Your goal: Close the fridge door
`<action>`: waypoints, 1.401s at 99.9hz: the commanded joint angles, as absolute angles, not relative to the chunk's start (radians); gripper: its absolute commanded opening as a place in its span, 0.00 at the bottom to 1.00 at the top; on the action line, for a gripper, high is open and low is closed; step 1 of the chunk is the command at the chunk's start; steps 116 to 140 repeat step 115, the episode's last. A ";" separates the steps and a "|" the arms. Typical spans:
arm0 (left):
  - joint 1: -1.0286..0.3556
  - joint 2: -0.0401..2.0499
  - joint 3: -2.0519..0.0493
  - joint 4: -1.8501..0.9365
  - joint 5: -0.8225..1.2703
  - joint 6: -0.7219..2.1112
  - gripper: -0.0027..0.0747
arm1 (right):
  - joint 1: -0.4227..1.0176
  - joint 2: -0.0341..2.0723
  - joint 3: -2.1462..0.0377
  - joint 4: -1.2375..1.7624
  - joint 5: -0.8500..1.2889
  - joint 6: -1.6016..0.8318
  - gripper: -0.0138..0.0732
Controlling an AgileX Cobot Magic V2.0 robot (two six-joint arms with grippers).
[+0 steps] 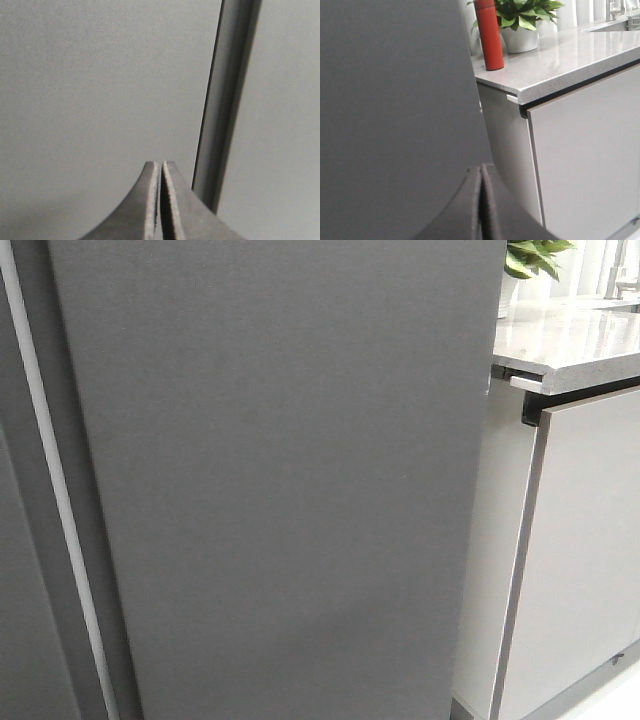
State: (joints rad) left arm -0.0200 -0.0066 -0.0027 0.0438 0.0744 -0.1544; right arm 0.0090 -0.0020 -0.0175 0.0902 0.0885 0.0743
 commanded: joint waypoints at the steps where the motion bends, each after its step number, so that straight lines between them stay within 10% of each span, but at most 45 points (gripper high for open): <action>1: -0.021 -0.029 0.038 0.037 -0.009 -0.156 0.01 | 0.004 -0.031 0.009 0.056 -0.046 0.065 0.08; 140: -0.021 -0.029 0.038 0.037 -0.009 -0.156 0.01 | 0.004 -0.029 0.037 0.051 -0.052 0.066 0.08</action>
